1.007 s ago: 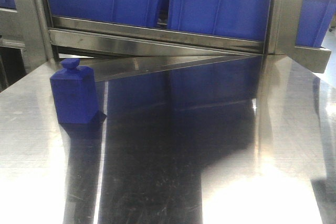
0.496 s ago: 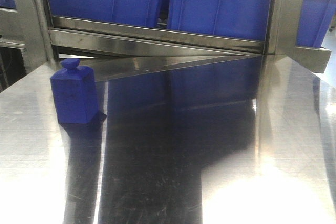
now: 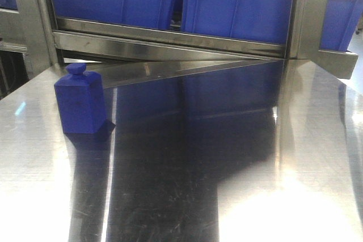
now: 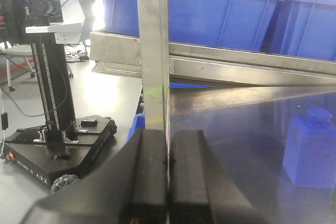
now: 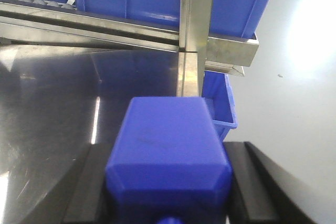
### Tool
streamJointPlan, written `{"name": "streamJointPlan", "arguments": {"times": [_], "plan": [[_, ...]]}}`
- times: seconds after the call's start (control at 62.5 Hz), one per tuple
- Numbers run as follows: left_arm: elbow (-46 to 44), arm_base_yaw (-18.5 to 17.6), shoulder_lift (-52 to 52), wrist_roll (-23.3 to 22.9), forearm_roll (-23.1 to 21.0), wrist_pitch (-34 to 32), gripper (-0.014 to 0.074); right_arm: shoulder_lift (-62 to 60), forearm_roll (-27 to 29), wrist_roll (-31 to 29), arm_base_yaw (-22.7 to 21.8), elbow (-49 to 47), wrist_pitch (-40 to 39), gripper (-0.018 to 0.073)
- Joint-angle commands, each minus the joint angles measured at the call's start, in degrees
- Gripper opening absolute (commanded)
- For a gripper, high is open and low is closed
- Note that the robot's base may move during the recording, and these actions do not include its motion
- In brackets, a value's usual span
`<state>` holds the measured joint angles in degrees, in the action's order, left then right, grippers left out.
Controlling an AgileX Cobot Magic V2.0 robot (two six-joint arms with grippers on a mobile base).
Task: Pick and sort blue part to right shelf
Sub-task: 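Lift the blue block with the right gripper and raise it clear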
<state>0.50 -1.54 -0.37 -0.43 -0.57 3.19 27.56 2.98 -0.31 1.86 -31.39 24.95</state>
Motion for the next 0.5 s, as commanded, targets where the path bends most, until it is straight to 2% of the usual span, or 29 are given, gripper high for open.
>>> {"name": "streamJointPlan", "arguments": {"times": [0.0,0.144,0.272,0.48], "plan": [[1.28,-0.19,-1.13,-0.44,-0.54,-4.93,0.0125,0.1,0.24,-0.54,-0.25,-1.62,-5.07,0.0382],[1.07,-0.19,-1.0,-0.44,-0.7,-4.68,0.0125,0.1,0.24,-0.54,-0.25,-1.62,-5.07,0.0382],[-2.68,-0.19,1.27,-0.44,-0.47,-3.19,0.0125,0.1,0.24,-0.54,-0.25,-1.62,-5.07,0.0382],[-12.19,-3.43,11.87,-0.44,-0.32,3.13,0.0125,0.1,0.24,-0.54,-0.25,-1.62,-5.07,0.0382]]}}
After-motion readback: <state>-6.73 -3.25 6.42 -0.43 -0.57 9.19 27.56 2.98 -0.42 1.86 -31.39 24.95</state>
